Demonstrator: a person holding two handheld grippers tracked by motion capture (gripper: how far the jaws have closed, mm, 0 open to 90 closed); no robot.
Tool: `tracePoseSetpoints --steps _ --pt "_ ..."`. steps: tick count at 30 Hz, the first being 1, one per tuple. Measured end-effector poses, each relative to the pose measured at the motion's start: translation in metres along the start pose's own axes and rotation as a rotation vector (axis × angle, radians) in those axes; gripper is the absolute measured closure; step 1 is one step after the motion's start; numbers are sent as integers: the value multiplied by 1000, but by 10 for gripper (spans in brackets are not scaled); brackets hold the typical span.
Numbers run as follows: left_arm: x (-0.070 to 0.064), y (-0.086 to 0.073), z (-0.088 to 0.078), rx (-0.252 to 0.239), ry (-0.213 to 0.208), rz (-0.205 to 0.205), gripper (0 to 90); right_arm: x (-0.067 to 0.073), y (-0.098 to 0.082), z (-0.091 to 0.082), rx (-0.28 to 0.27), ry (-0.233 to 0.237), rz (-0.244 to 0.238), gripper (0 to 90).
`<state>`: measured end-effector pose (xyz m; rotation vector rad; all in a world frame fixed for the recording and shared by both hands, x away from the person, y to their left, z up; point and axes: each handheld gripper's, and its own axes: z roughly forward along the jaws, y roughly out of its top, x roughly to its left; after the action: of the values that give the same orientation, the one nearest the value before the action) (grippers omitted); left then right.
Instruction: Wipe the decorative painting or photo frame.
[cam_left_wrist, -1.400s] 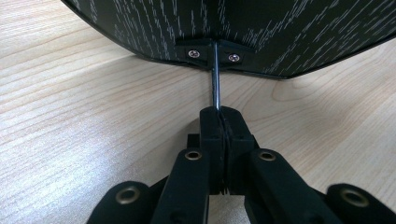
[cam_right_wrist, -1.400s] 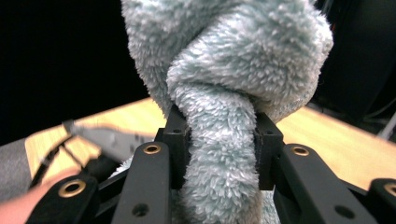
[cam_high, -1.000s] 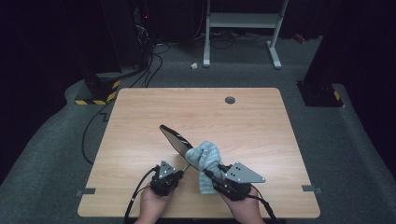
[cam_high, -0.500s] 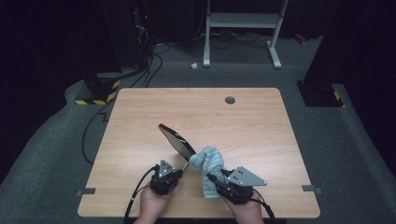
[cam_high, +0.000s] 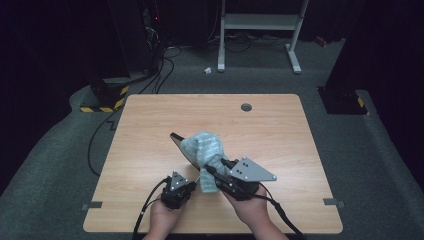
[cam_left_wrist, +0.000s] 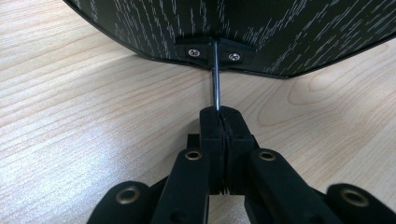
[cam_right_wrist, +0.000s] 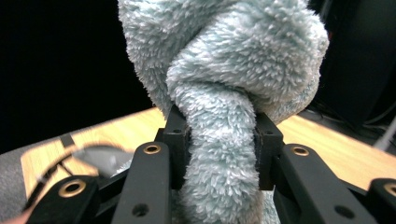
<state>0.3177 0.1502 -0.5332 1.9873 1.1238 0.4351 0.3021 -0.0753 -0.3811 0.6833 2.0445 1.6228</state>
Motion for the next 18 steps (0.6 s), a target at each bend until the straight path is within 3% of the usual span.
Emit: tracePoseSetpoints --steps 6,10,18 --pt "1 0 0 3 -6 -5 886 5 26 15 -13 8 -24 659" --pt "-1 0 0 6 1 14 886 8 36 20 -15 4 -39 659" --pt "0 0 0 7 0 17 886 4 30 18 -3 5 -26 662"
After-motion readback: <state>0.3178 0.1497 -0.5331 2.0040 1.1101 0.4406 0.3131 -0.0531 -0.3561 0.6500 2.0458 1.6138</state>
